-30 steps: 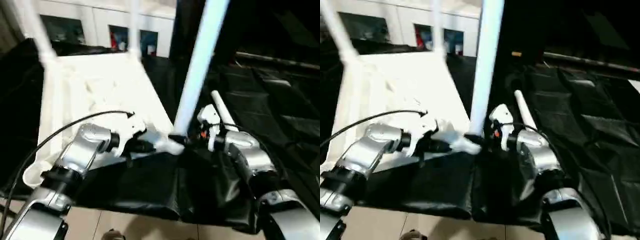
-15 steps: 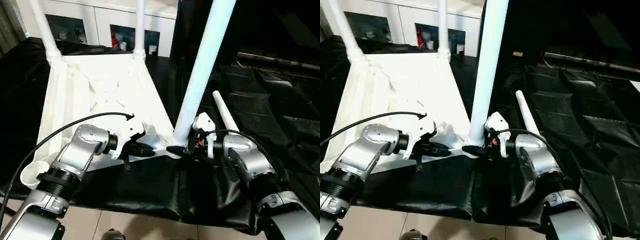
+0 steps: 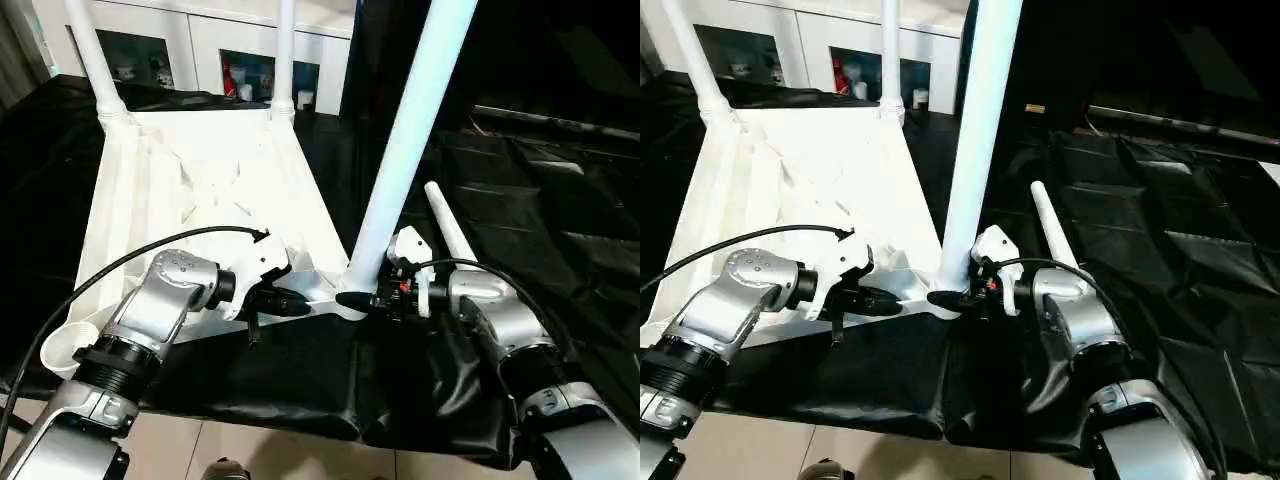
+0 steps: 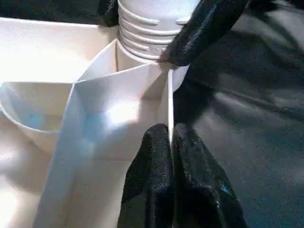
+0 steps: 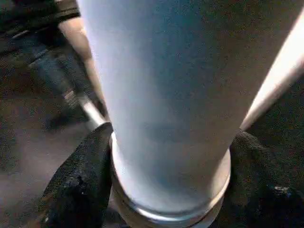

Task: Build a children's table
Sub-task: Rotate leg to tighten

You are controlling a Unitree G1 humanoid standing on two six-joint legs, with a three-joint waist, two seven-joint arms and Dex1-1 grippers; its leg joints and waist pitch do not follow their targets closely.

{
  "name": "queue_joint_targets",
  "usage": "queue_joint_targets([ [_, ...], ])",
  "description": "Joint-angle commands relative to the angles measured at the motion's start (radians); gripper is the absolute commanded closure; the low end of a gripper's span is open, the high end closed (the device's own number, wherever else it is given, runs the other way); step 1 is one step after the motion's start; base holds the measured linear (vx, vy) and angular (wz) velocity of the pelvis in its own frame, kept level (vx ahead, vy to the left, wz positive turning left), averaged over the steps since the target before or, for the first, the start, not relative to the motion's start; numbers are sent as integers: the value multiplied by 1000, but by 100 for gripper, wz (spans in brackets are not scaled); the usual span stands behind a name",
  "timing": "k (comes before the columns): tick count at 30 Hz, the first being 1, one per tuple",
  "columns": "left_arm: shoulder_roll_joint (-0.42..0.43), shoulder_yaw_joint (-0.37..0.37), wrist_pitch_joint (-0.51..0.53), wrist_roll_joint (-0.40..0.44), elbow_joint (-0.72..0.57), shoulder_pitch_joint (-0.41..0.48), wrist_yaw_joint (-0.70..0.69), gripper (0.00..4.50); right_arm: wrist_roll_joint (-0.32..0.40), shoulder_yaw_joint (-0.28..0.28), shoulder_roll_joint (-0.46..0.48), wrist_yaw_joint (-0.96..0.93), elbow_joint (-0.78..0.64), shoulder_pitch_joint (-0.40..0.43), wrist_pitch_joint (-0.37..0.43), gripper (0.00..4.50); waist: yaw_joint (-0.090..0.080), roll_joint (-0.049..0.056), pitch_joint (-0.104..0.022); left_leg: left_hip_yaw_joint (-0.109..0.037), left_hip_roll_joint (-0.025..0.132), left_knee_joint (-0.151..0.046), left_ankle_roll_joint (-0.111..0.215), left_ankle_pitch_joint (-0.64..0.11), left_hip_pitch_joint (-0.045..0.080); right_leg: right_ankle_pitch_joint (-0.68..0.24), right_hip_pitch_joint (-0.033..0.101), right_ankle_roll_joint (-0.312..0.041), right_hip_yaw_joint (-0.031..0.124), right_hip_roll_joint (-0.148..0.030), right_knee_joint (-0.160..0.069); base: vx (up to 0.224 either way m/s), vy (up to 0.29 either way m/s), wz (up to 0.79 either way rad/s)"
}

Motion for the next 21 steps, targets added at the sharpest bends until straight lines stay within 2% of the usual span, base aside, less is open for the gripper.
queue_joint_targets([
  [1,-78,6,-19,-17,14,-28,72,450,-14,-36,29,-165,69,-22,2,173,-7,-1,-63,5,7,-73,-12,-247,9,-341,48,-157,41,-60,-85,0,0,0],
  [3,-132,11,-21,22,72,-57,194,450,-8,-80,78,-337,135,-48,14,173,-11,-2,-66,4,5,-71,-22,-258,10,-358,48,-147,41,-60,-86,0,0,0],
  [4,-132,11,-21,22,72,-57,194,450,-8,-80,78,-337,135,-48,14,173,-13,-2,-65,4,5,-71,-22,-262,11,-363,47,-145,42,-60,-88,0,0,0],
  [5,-163,17,-14,40,107,-75,266,450,1,-106,104,-428,164,-63,19,174,-13,0,-66,3,4,-70,-19,-267,11,-373,48,-138,41,-62,-89,0,0,0],
  [6,-198,19,-8,59,144,-94,341,450,6,-130,132,-527,194,-80,15,174,-16,-1,-66,5,4,-70,-17,-260,12,-362,44,-135,43,-59,-90,0,0,0],
  [7,-208,20,-7,64,154,-100,361,450,9,-137,140,-552,203,-85,12,174,-17,-1,-64,6,3,-69,-20,-265,14,-367,41,-135,43,-58,-91,0,0,0],
  [8,-216,20,-7,69,163,-105,379,450,11,-143,147,-573,210,-90,10,174,-18,0,-67,4,3,-70,-22,-269,13,-368,44,-132,41,-58,-90,0,0,0],
  [11,-279,16,4,97,217,-141,484,450,7,-171,201,-732,268,-128,-22,174,-15,0,-71,5,3,-68,-18,-249,11,-305,45,-132,41,-57,-83,0,0,0],
  [15,-299,14,-6,106,234,-150,496,450,-7,-170,232,-760,301,-151,-34,174,-13,-1,-73,7,2,-66,-5,-220,7,-223,50,-147,41,-55,-75,0,0,0],
  [16,-297,12,-9,107,235,-149,490,450,-12,-164,238,-737,303,-155,-45,174,-13,-5,-73,8,2,-66,4,-211,4,-207,51,-151,41,-55,-75,0,0,0],
  [18,-292,8,-17,108,238,-145,477,450,-15,-159,245,-705,303,-157,-66,174,-11,-4,-71,9,2,-66,11,-218,4,-222,52,-150,41,-57,-77,0,0,0],
  [19,-288,6,-19,109,238,-142,469,450,-13,-160,246,-692,301,-157,-75,118,-11,-4,-71,8,2,-66,11,-218,4,-228,52,-149,41,-57,-77,0,0,0],
  [21,-285,4,-20,109,238,-139,460,450,-8,-164,246,-679,299,-159,-79,118,-11,-4,-70,8,3,-67,11,-229,5,-248,51,-145,41,-58,-79,0,0,0],
])
